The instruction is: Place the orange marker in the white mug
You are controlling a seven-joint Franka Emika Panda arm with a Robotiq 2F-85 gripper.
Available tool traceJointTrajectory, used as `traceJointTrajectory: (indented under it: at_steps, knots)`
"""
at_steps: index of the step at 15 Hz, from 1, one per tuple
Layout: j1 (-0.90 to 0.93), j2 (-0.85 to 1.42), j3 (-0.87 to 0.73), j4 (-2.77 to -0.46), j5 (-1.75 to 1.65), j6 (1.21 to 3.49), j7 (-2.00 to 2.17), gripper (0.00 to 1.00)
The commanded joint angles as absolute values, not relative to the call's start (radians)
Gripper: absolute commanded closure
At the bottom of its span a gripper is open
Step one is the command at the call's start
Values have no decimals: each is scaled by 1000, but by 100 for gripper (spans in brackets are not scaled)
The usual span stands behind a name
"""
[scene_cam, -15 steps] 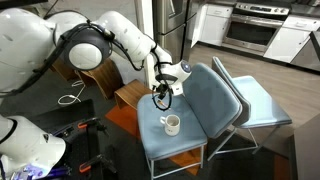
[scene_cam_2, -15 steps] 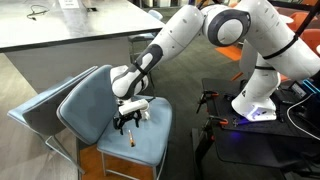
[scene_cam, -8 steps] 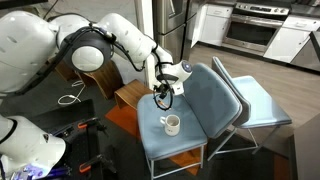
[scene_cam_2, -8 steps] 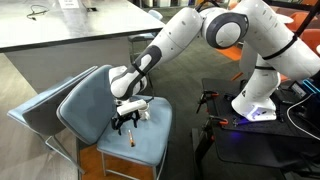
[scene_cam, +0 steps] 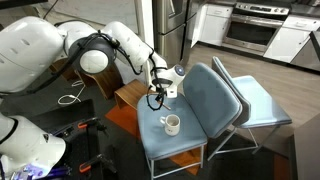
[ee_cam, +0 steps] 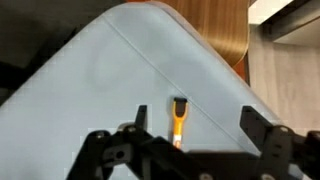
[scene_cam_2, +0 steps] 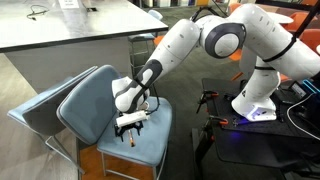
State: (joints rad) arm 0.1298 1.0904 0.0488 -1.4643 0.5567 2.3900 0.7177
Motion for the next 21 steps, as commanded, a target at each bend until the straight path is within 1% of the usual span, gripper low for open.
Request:
traceJointTrajectory:
  at_steps: [1, 6, 10, 11, 12, 13, 14, 15, 16, 17, 18, 19, 20, 21]
  knots:
    - [206, 1135, 8, -1450, 552, 2488, 900, 0]
    - [226, 1181, 5, -1442, 538, 2557, 1024, 0]
    - [205, 1198, -10, -1408, 513, 2538, 1032, 0]
    - [200, 1204, -11, -1398, 507, 2531, 1027, 12]
    - [190, 1208, -5, -1387, 498, 2522, 1014, 28]
    - [189, 1215, -4, -1376, 490, 2518, 1014, 35]
    - [187, 1221, -4, -1364, 480, 2506, 1013, 35]
    - [187, 1225, -2, -1353, 473, 2492, 1013, 32]
    - [188, 1233, -2, -1341, 465, 2485, 1012, 33]
    - [190, 1238, -1, -1331, 458, 2476, 1015, 29]
    - [190, 1245, 1, -1320, 453, 2470, 1017, 35]
    - [191, 1251, 1, -1312, 449, 2465, 1018, 51]
    - [192, 1257, 1, -1303, 447, 2460, 1022, 56]
    - [192, 1261, 1, -1295, 446, 2453, 1025, 64]
